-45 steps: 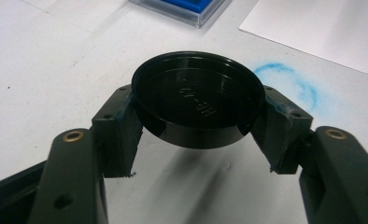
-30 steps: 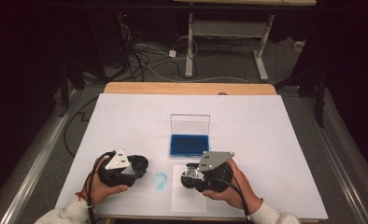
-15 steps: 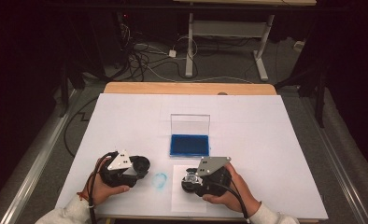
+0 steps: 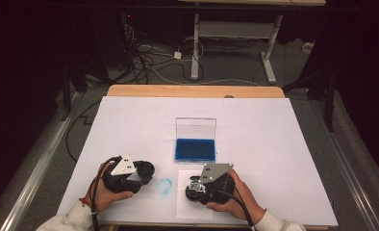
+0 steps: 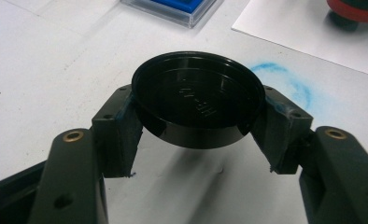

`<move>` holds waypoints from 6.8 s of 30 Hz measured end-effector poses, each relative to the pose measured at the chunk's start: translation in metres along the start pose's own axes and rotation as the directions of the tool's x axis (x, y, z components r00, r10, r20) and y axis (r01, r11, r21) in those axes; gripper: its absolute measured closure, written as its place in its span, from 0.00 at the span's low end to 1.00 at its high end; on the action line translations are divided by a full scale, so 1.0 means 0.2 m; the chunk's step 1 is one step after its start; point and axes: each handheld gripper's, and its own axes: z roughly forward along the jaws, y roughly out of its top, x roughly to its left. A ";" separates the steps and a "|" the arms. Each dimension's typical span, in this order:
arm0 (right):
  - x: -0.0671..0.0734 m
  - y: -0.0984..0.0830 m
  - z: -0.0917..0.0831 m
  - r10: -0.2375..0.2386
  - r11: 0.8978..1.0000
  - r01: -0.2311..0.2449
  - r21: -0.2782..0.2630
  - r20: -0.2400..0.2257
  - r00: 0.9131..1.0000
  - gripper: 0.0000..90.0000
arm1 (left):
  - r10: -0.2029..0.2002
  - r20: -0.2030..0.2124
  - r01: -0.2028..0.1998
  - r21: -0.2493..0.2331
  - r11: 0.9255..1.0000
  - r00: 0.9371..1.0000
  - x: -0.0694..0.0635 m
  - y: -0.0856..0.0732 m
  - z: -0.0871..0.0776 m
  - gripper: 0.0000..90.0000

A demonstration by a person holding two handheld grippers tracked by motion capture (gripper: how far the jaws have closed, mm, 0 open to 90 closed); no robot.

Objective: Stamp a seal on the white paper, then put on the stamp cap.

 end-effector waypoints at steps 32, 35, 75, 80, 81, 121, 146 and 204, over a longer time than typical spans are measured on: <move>0.01 -0.05 0.04 -0.021 0.999 0.020 0.026 0.019 1.000 0.63 | 0.003 0.005 -0.003 0.003 1.000 1.000 -0.01 0.00 0.00 0.41; 0.00 -0.06 0.04 -0.008 1.000 0.008 0.025 0.013 1.000 0.63 | 0.003 0.006 -0.003 0.003 1.000 1.000 -0.01 0.00 0.00 0.41; 0.02 -0.04 0.05 -0.028 0.998 0.026 0.053 0.028 0.999 0.63 | 0.004 0.011 -0.005 0.008 1.000 1.000 -0.01 0.00 0.00 0.41; 0.01 -0.04 0.04 -0.018 0.999 0.016 0.052 0.022 1.000 0.63 | 0.001 0.007 -0.001 0.002 1.000 1.000 -0.01 0.00 0.00 0.41; 0.01 -0.03 0.04 -0.024 0.998 0.023 0.052 0.027 0.999 0.63 | 0.001 0.007 -0.001 0.001 1.000 1.000 0.00 0.00 0.00 0.41; -0.12 -0.01 -0.29 0.048 0.991 -0.025 -0.135 0.170 0.984 0.63 | -0.001 0.006 0.001 -0.006 1.000 1.000 0.00 0.00 -0.01 0.41; -0.16 0.01 -0.35 0.063 0.979 -0.025 -0.202 0.187 0.980 0.63 | 0.011 0.019 -0.011 -0.005 1.000 1.000 0.00 0.01 0.01 0.41; -0.22 0.12 -0.26 0.074 0.968 -0.029 -0.249 0.172 0.982 0.63 | 0.122 0.124 -0.115 -0.066 0.991 0.985 -0.15 0.33 0.26 0.41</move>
